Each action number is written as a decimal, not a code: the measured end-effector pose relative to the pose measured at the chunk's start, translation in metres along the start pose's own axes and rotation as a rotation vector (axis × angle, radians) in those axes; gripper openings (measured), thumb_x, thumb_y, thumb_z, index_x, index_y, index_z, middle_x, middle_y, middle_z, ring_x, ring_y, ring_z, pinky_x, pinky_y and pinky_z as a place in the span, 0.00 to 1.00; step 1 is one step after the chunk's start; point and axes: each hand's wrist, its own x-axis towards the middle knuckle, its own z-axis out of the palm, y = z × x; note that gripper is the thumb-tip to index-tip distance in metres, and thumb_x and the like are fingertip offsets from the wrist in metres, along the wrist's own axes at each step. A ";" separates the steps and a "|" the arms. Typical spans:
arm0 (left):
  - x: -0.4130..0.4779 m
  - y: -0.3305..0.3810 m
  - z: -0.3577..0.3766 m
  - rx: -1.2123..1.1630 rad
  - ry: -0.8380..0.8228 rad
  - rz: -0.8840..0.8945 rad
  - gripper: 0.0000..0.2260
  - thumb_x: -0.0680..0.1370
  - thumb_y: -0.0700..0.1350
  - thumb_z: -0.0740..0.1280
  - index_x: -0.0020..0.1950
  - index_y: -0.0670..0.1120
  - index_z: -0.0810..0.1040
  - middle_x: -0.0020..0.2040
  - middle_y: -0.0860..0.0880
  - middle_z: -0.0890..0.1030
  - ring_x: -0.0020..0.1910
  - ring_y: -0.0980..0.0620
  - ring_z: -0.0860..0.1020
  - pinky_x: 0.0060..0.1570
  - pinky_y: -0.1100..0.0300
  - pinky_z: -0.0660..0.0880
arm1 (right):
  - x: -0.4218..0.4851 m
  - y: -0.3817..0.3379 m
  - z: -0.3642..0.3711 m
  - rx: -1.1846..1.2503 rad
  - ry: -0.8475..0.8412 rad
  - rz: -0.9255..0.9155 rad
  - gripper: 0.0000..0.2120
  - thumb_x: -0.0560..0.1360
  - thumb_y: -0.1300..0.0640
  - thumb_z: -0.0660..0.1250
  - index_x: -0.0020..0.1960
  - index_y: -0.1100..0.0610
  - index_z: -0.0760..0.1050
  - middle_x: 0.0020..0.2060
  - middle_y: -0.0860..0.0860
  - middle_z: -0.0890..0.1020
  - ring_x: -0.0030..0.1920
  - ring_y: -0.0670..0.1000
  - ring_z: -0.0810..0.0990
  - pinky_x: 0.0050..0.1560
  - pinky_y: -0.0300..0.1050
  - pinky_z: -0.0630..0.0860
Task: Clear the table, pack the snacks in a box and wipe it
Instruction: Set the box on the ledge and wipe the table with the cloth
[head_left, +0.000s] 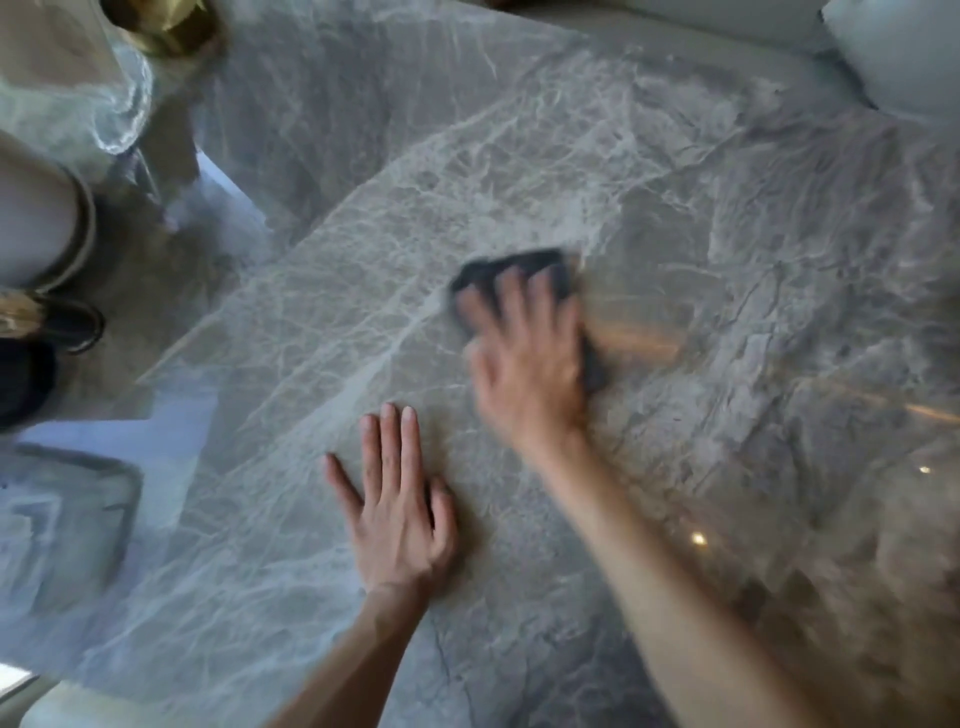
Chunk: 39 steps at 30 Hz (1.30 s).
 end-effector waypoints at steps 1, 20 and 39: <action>-0.001 0.000 -0.002 -0.013 0.000 0.016 0.33 0.75 0.51 0.51 0.79 0.47 0.47 0.80 0.49 0.49 0.80 0.50 0.48 0.74 0.33 0.45 | -0.037 -0.023 0.005 0.038 -0.036 -0.183 0.26 0.79 0.45 0.51 0.77 0.44 0.54 0.77 0.54 0.58 0.78 0.60 0.51 0.74 0.65 0.53; -0.004 0.000 -0.006 -0.070 0.022 0.047 0.37 0.71 0.52 0.52 0.79 0.44 0.45 0.80 0.44 0.50 0.79 0.47 0.48 0.73 0.32 0.43 | -0.116 0.016 -0.008 0.078 -0.182 -0.440 0.27 0.79 0.44 0.54 0.76 0.40 0.54 0.78 0.49 0.56 0.79 0.55 0.50 0.77 0.59 0.50; -0.010 -0.004 -0.010 -0.501 0.201 0.058 0.37 0.75 0.56 0.53 0.79 0.43 0.44 0.79 0.51 0.50 0.76 0.68 0.44 0.76 0.43 0.37 | -0.140 0.135 -0.019 -0.092 -0.064 0.059 0.26 0.79 0.45 0.52 0.77 0.43 0.55 0.77 0.52 0.59 0.77 0.57 0.57 0.74 0.62 0.56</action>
